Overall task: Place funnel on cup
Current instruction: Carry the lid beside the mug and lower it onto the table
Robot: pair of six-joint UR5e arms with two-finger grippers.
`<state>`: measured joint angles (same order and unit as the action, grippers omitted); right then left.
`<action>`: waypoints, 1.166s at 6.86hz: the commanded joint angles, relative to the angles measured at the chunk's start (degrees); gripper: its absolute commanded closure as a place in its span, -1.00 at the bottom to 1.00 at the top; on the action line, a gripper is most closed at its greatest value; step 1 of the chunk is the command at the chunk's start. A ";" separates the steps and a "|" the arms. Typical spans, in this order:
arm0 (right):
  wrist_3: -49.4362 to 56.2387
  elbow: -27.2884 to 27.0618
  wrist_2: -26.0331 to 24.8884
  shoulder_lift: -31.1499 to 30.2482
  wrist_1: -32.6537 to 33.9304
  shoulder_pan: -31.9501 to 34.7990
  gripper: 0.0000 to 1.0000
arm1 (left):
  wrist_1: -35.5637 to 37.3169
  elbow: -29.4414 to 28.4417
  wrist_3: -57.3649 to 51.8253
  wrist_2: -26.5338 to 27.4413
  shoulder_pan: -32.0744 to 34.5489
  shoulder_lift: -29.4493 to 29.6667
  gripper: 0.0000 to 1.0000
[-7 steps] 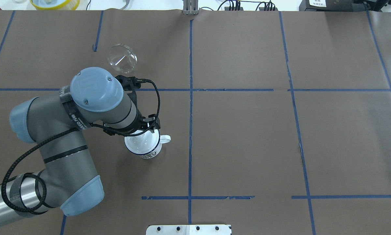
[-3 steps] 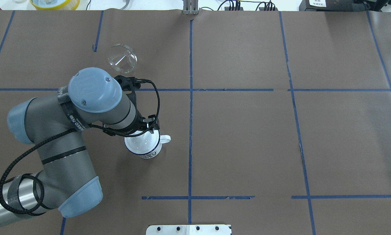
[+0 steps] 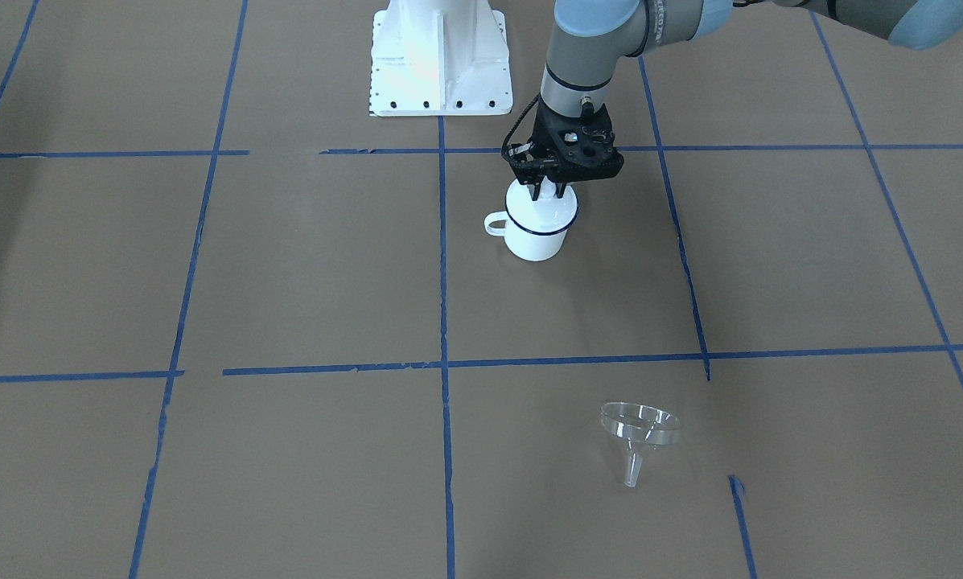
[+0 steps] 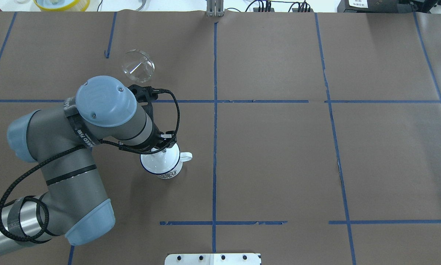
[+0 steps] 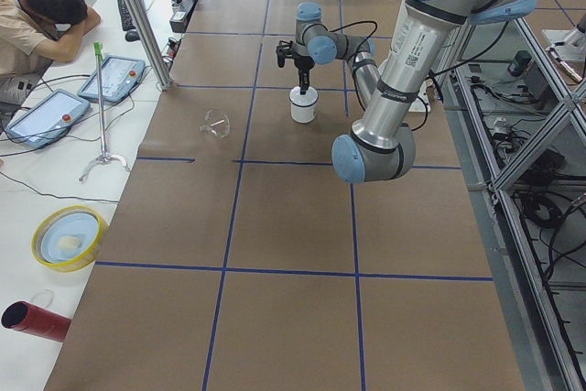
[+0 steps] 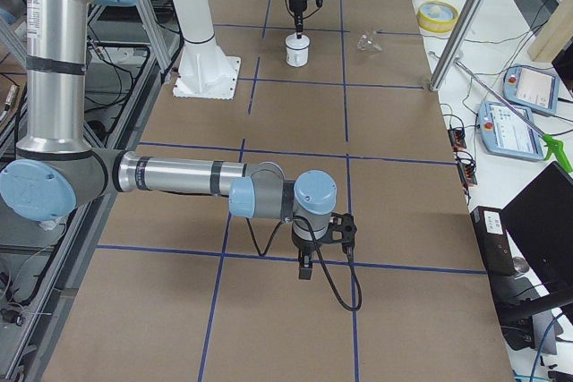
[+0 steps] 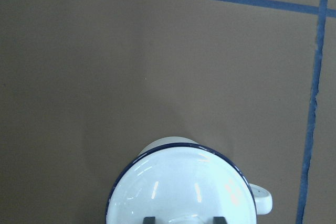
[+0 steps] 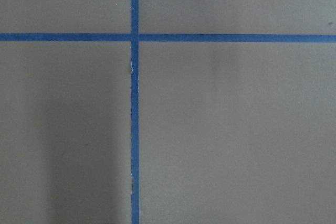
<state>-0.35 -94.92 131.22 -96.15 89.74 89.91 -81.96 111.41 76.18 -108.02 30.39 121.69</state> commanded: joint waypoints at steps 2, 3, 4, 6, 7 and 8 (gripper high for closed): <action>0.00 0.00 0.00 0.00 0.00 0.00 -1.00 | 3.52 3.78 -0.24 0.00 1.77 0.04 1.00; 0.00 0.00 0.00 0.00 0.00 0.00 -1.00 | 9.39 8.86 -3.46 -0.17 2.83 0.47 1.00; 0.00 0.09 0.00 0.00 0.00 0.00 -1.00 | 13.88 14.05 -7.84 -2.87 5.88 0.04 1.00; 0.00 0.09 0.00 0.00 0.00 0.00 -1.00 | 12.02 22.15 -16.64 -4.31 8.20 -12.01 1.00; 0.00 0.09 0.00 0.00 0.00 0.00 -1.00 | 5.56 20.97 -17.55 -4.31 8.11 -16.96 1.00; 0.00 0.00 0.00 0.00 0.00 0.00 -1.00 | -4.51 16.17 -20.60 -4.31 7.76 -22.06 1.00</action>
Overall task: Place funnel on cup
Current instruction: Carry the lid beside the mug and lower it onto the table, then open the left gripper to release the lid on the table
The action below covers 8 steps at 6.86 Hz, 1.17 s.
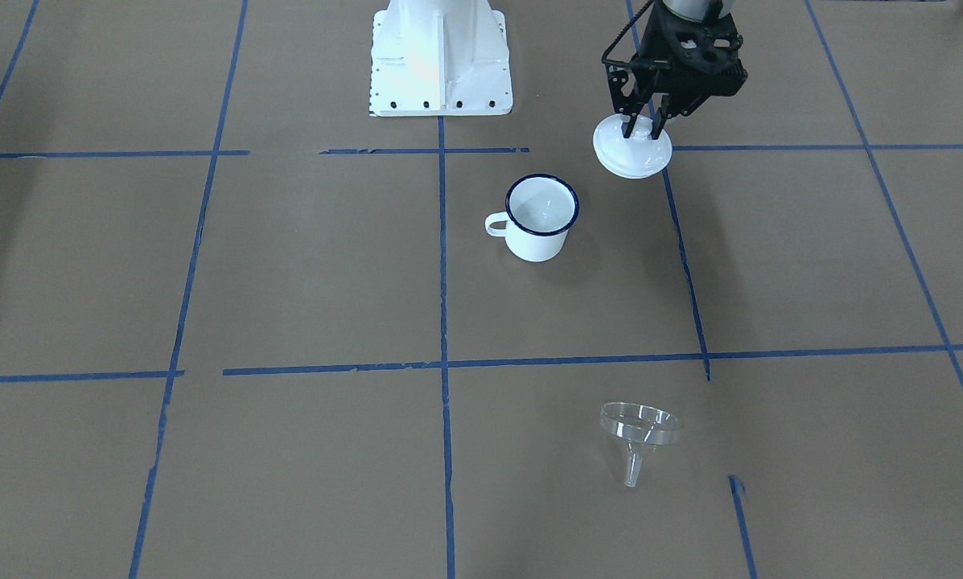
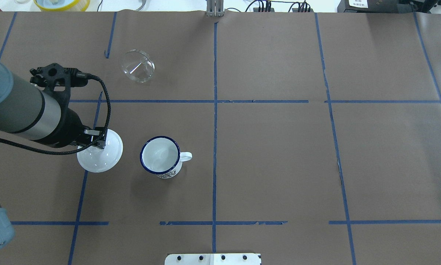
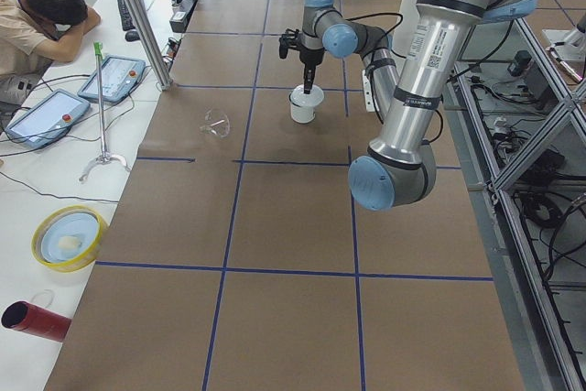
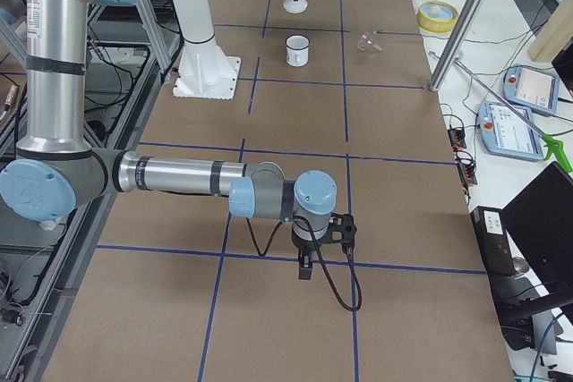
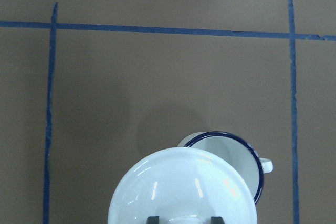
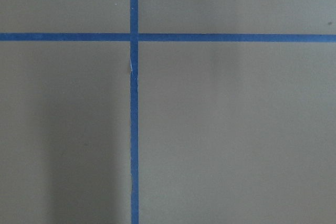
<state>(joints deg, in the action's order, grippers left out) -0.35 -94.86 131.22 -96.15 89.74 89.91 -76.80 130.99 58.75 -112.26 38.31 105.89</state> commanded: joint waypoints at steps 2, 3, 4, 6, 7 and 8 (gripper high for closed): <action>0.00 -0.07 0.00 0.00 0.00 0.00 -1.00 | -22.21 -15.00 -3.21 0.02 -1.56 -8.07 1.00; 0.00 -0.07 0.00 0.00 0.00 0.00 -1.00 | -26.95 -18.97 -3.03 0.02 -2.10 -8.07 1.00; 0.00 -0.07 0.00 0.00 0.00 0.00 -1.00 | -29.26 -21.27 -3.03 0.02 -2.62 -8.07 1.00; 0.00 -0.07 0.00 0.00 0.00 0.00 -1.00 | -29.46 -21.82 -2.77 0.11 -3.59 -7.99 1.00; 0.00 -0.07 0.00 0.00 0.00 0.00 -1.00 | -29.46 -21.91 -2.85 0.11 -3.77 -7.90 1.00; 0.00 -0.07 0.00 0.00 0.00 0.00 -1.00 | -29.46 -21.91 -2.77 0.20 -3.77 -7.90 1.00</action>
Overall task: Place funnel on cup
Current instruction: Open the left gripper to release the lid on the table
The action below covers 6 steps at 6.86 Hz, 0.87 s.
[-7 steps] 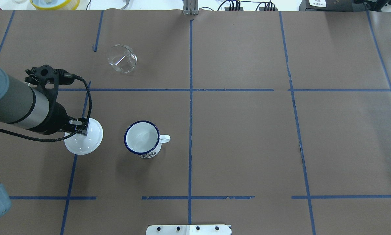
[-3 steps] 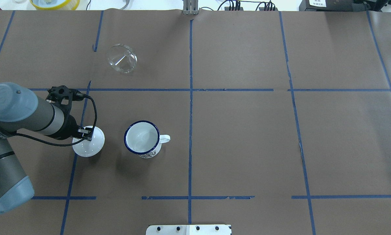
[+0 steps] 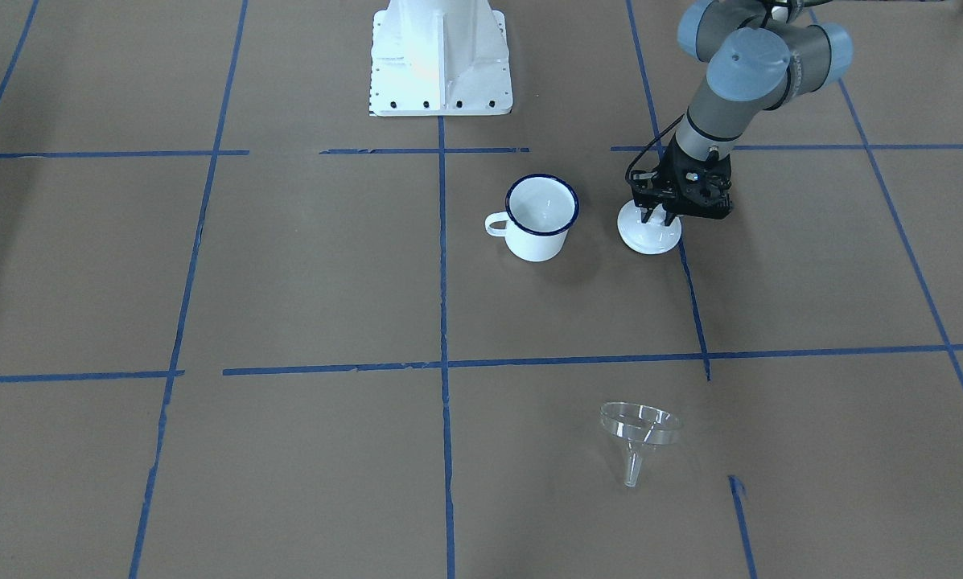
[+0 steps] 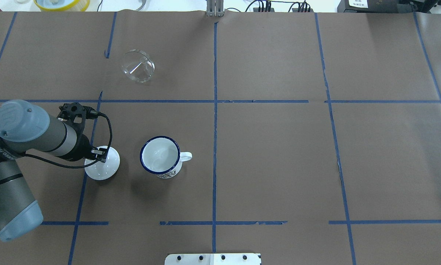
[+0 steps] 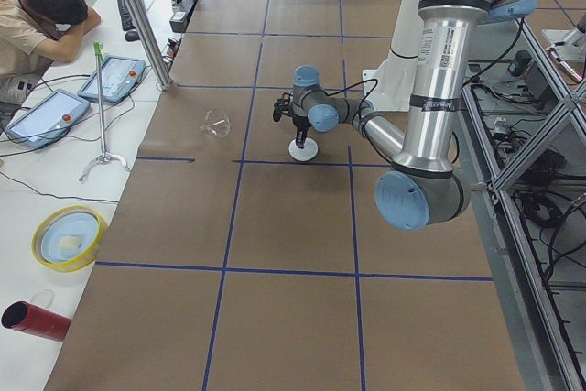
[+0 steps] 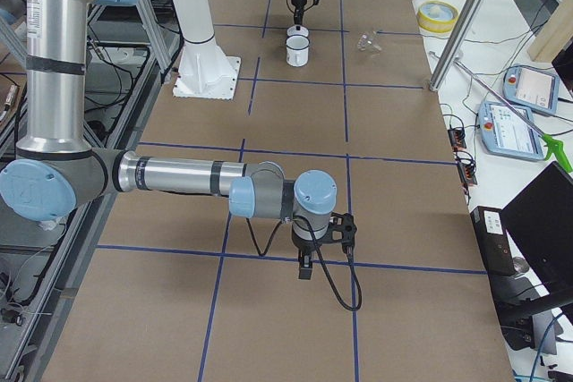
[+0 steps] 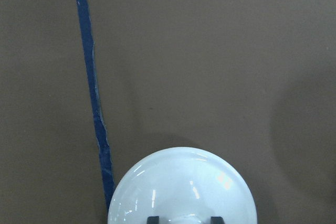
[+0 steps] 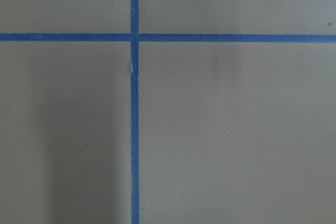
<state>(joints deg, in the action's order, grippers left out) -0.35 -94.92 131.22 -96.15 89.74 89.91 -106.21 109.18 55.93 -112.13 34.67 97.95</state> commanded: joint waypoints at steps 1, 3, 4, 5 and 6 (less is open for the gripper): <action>0.00 0.00 0.00 0.00 0.00 0.00 -1.00 | -0.05 -0.11 0.06 0.25 -0.30 0.13 0.45; 0.00 0.00 0.00 0.00 0.00 0.00 -1.00 | 0.04 0.85 2.67 0.42 -0.22 0.48 -1.00; 0.00 0.00 0.00 0.00 0.00 0.00 -1.00 | 0.13 3.73 4.35 0.68 0.31 1.53 -1.00; 0.00 0.00 0.00 0.00 0.00 0.00 -1.00 | 0.13 4.46 9.93 1.47 1.53 3.71 -1.00; 0.00 0.00 0.00 0.00 0.00 0.00 -1.00 | 0.04 4.29 19.91 5.39 3.54 8.43 -1.00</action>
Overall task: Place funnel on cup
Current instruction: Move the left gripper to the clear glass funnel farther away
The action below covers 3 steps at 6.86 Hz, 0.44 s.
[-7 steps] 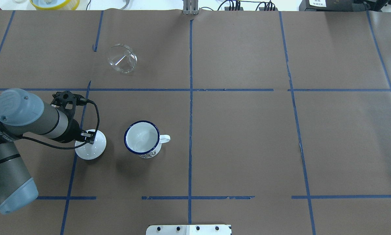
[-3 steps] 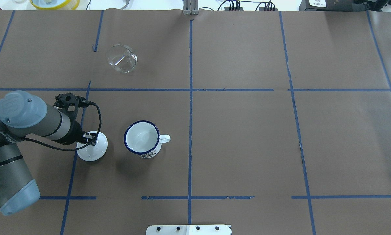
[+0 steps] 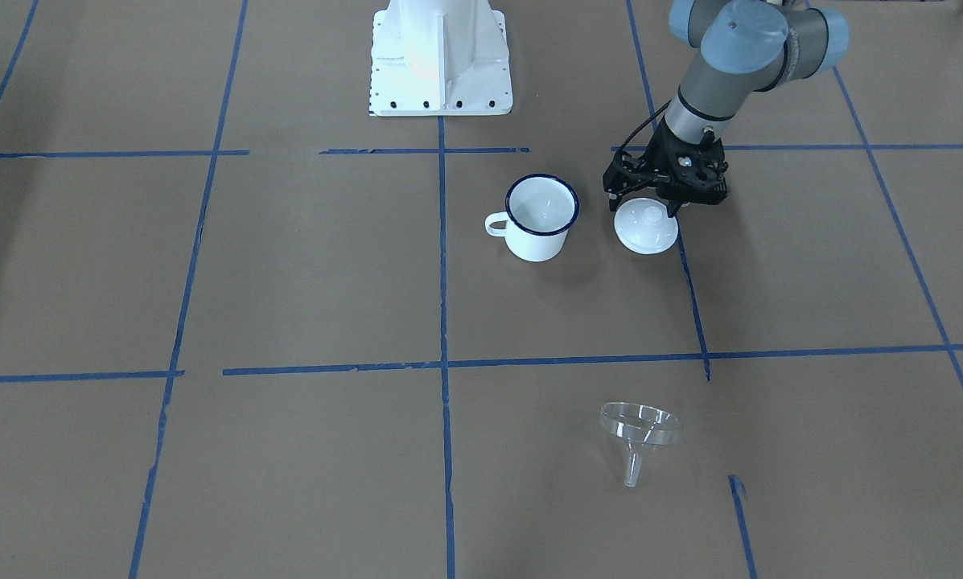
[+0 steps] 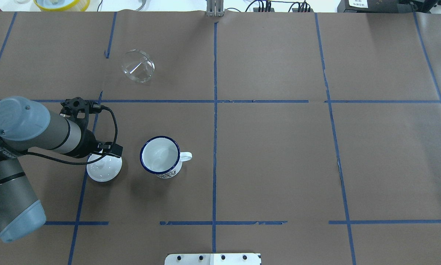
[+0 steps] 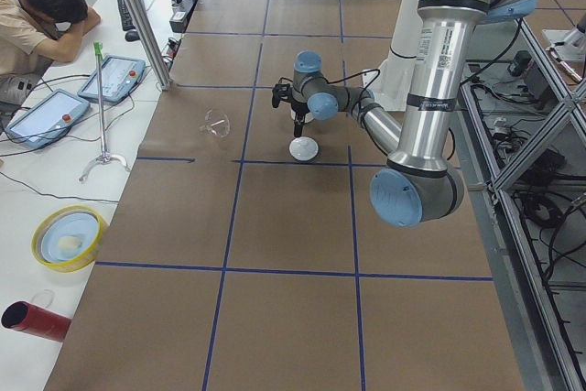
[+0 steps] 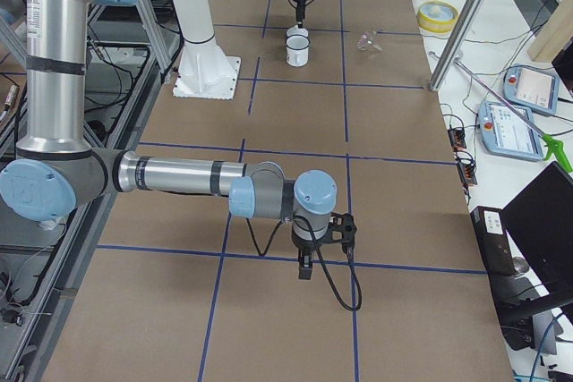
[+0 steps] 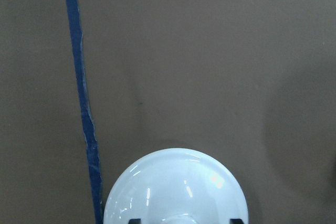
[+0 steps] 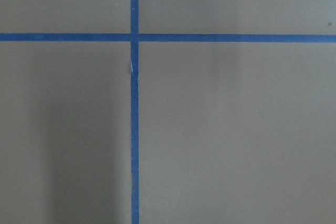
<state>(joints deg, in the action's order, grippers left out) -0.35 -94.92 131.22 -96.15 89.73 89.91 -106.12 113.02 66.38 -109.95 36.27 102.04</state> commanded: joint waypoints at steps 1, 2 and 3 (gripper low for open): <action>0.00 0.00 0.00 0.00 0.00 0.00 -1.00 | -0.31 -0.16 23.57 8.21 1.70 7.00 -1.00; 0.00 0.00 0.00 0.00 0.00 0.00 -1.00 | -5.54 -2.52 35.98 14.26 1.44 9.47 -1.00; 0.00 0.00 0.00 0.00 0.00 0.00 -1.00 | -15.94 -7.41 45.76 19.63 1.26 10.36 -1.00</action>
<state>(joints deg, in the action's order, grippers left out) -0.35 -94.92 131.22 -96.15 89.74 89.91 -112.54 110.11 99.07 -96.90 37.68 110.52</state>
